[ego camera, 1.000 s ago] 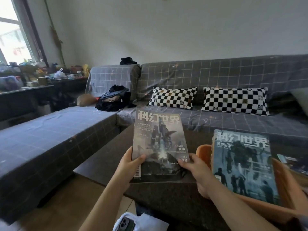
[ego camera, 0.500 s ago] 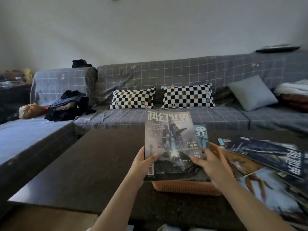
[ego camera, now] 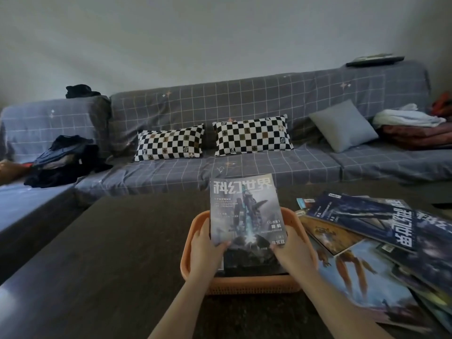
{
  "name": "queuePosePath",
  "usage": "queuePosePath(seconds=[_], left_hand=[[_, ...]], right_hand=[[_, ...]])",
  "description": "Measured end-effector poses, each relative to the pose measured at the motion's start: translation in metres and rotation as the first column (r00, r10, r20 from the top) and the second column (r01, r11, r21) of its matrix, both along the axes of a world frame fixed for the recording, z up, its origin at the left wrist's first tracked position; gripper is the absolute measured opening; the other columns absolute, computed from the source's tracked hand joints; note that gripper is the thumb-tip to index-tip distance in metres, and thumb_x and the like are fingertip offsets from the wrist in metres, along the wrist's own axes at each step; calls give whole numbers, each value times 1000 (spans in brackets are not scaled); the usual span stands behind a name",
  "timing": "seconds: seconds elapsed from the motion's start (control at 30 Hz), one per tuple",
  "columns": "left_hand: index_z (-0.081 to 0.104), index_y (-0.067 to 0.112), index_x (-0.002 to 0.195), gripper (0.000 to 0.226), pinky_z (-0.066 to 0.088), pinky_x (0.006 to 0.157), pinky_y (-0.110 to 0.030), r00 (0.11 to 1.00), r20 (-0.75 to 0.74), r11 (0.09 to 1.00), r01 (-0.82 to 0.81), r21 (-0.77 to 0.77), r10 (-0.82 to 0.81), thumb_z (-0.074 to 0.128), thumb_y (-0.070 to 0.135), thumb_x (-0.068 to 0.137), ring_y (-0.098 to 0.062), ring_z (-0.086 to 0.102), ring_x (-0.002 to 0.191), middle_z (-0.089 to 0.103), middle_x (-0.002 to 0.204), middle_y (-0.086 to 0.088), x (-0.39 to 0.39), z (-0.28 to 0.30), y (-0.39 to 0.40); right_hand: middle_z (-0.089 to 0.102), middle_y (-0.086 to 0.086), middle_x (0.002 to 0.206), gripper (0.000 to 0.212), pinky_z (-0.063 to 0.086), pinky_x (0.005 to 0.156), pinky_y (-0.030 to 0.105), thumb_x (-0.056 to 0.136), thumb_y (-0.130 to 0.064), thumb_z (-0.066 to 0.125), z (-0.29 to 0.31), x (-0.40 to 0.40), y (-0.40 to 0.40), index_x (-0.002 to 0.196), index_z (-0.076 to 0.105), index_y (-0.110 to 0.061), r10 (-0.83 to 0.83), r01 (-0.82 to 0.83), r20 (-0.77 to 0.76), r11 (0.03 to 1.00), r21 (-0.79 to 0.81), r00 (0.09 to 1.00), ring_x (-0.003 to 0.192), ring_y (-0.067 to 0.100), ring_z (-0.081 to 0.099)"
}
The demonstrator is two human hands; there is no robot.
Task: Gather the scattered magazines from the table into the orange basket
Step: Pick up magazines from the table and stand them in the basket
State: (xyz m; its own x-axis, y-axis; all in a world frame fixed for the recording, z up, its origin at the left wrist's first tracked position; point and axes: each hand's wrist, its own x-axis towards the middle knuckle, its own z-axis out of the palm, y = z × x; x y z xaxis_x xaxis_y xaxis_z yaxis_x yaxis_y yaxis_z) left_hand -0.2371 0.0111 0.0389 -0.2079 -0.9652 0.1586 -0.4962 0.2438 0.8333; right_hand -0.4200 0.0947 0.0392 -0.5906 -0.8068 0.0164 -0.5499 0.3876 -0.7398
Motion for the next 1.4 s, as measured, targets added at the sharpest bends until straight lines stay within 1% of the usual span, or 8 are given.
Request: queuePosePath(seconds=[0.2,0.37,0.53,0.7,0.93,1.1,1.3,1.4], left_hand=[[46,39,136,61,39,109,-48,1000,-6,999,14,48,-14,72,35,81,-21,43,132,46,143,5,5,-5,-2],[49,36,136,49,57,78,-25,998,-9,988,56,145,-56,62,22,90,-2,67,90,68,111,15,6,-5,-9],[46,34,140,49,41,44,-14,999,-38,979,-22,204,30,56,22,94,-3,63,58,71,87,15,7,-7,-9],[46,22,142,47,38,37,-12,997,-45,985,-61,162,69,54,26,96,0,55,42,71,67,4,7,-10,-6],[57,28,131,37,44,42,-16,994,-52,977,-80,195,92,57,28,94,-2,60,46,71,62,13,6,-7,-6],[66,32,83,14,33,33,-11,993,-56,978,-94,184,106,58,27,93,3,48,33,67,53,8,4,-7,-3],[51,13,133,40,36,38,-9,996,-9,992,-82,95,83,53,26,95,-2,56,50,67,73,5,-1,5,12],[43,26,139,47,58,75,-28,997,-54,999,-50,20,51,54,26,94,-11,66,95,62,124,-1,-9,12,28]], right_hand=[[59,-4,78,16,51,66,27,82,-23,64,1,7,-2,92,57,-13,-92,90,-40,995,-47,995,69,8,57],[65,-4,81,14,40,49,18,87,-31,59,4,0,-3,94,57,-20,22,-19,136,1000,-23,990,68,7,61],[44,-6,42,33,27,40,22,83,-27,53,0,-1,-5,52,45,-23,-47,46,88,999,7,995,38,9,40],[33,-8,31,32,24,33,20,77,-25,57,-3,-4,-8,50,39,-22,-61,59,89,998,26,994,24,6,32],[39,-8,37,30,29,40,23,77,-27,58,-6,-8,-11,52,43,-21,-45,42,105,999,34,993,32,6,37],[47,-8,46,21,30,41,22,77,-31,60,-5,-8,-10,64,50,-18,-43,37,104,997,61,994,38,6,43],[64,0,102,46,48,68,28,83,-37,60,7,-6,-4,121,51,-14,-27,12,230,998,64,973,89,14,61],[54,6,132,60,43,89,31,86,-36,61,12,-5,10,137,40,-13,-26,37,219,998,-43,975,116,20,53]])
